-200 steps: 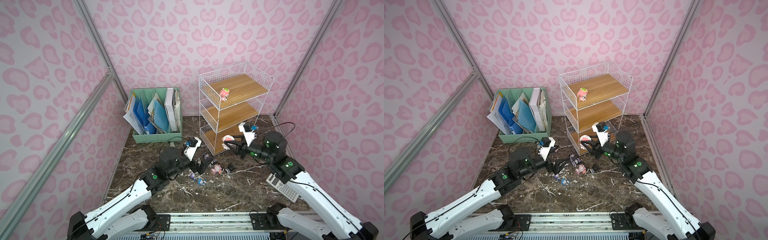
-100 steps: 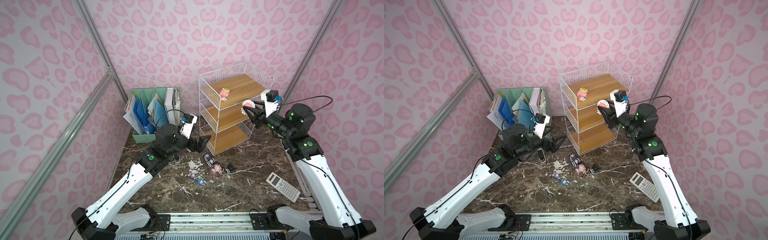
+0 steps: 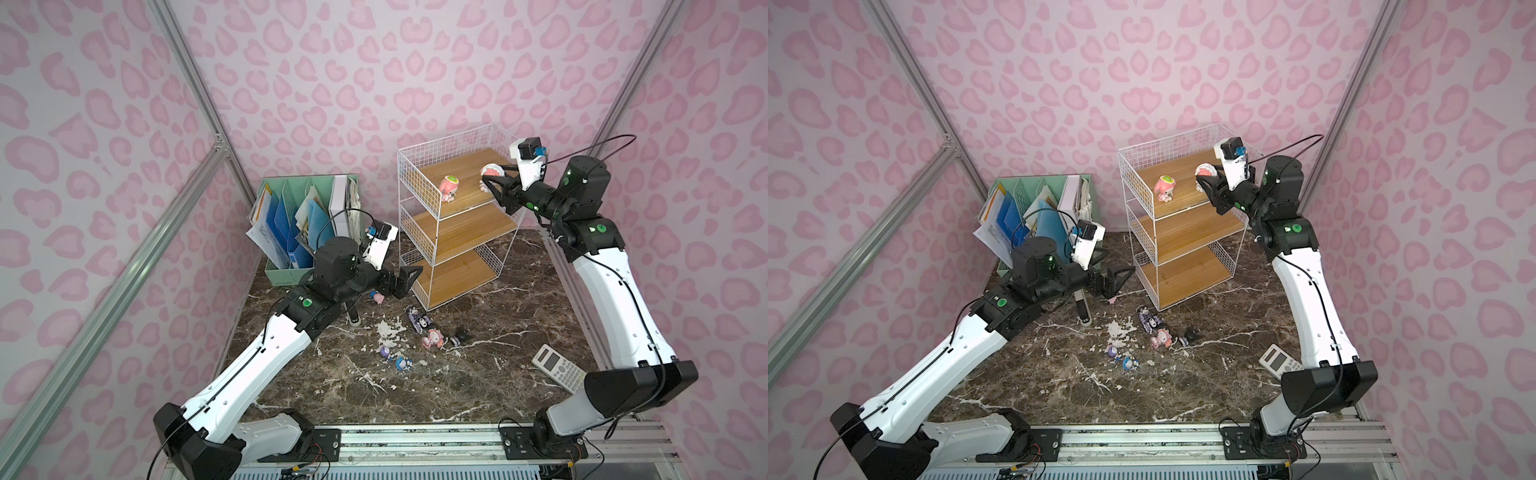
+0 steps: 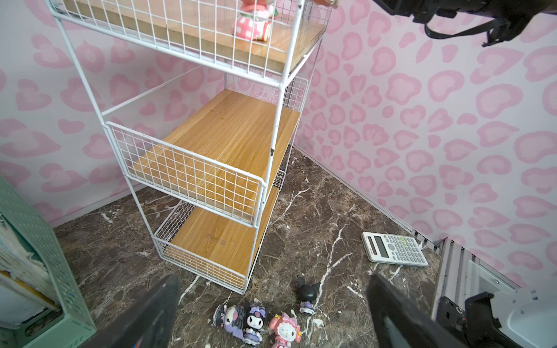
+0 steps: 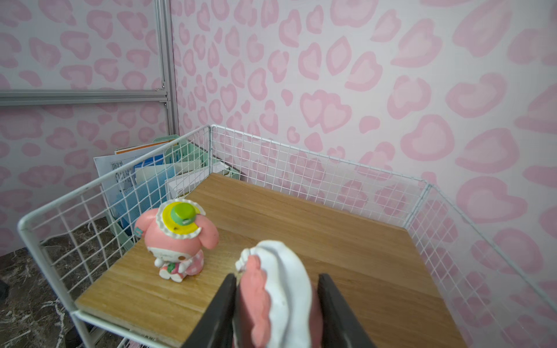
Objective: Organize plastic toys on shelves
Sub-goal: Place the plastic toy on the shelf.
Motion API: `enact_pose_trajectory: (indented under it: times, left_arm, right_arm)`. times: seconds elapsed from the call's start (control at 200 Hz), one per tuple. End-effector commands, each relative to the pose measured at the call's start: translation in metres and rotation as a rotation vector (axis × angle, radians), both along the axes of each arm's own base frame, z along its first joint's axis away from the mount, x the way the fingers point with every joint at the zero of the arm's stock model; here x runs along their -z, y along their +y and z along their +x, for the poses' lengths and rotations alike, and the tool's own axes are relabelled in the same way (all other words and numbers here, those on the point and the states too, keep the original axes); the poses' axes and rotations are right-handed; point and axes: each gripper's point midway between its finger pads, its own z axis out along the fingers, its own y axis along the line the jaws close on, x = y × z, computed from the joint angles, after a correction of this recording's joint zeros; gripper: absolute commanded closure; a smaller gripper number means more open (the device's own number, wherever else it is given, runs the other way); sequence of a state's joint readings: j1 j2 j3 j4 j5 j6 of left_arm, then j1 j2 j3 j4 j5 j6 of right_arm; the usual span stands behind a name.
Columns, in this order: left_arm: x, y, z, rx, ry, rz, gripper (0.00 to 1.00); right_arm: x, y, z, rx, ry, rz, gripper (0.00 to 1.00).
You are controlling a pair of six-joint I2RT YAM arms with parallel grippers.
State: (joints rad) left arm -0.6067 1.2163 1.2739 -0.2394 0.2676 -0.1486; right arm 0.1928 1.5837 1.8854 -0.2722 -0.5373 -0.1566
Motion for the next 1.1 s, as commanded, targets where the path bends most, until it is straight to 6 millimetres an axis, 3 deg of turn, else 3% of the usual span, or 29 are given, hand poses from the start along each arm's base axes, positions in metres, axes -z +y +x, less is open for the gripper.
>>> enact_pose_trajectory:
  times: [0.0, 0.33, 0.75, 1.095]
  left_arm:
    - [0.001, -0.004, -0.001, 0.029, -0.013, 0.005, 0.02]
    - [0.005, -0.007, 0.0, 0.041, 0.001, 0.01, 0.02]
    - [0.005, -0.007, 0.001, 0.034, 0.001, 0.007, 0.02]
    - [-0.003, -0.004, -0.001, 0.029, -0.019, -0.004, 0.02]
  right_arm:
    - [0.0, 0.003, 0.005, -0.028, -0.011, -0.024, 0.81]
    - [0.019, 0.014, 0.02, -0.081, 0.047, -0.044, 0.79]
    - [0.032, 0.029, 0.018, -0.131, 0.072, -0.076, 0.72]
    - [0.023, 0.022, 0.017, -0.107, 0.053, -0.062, 0.49]
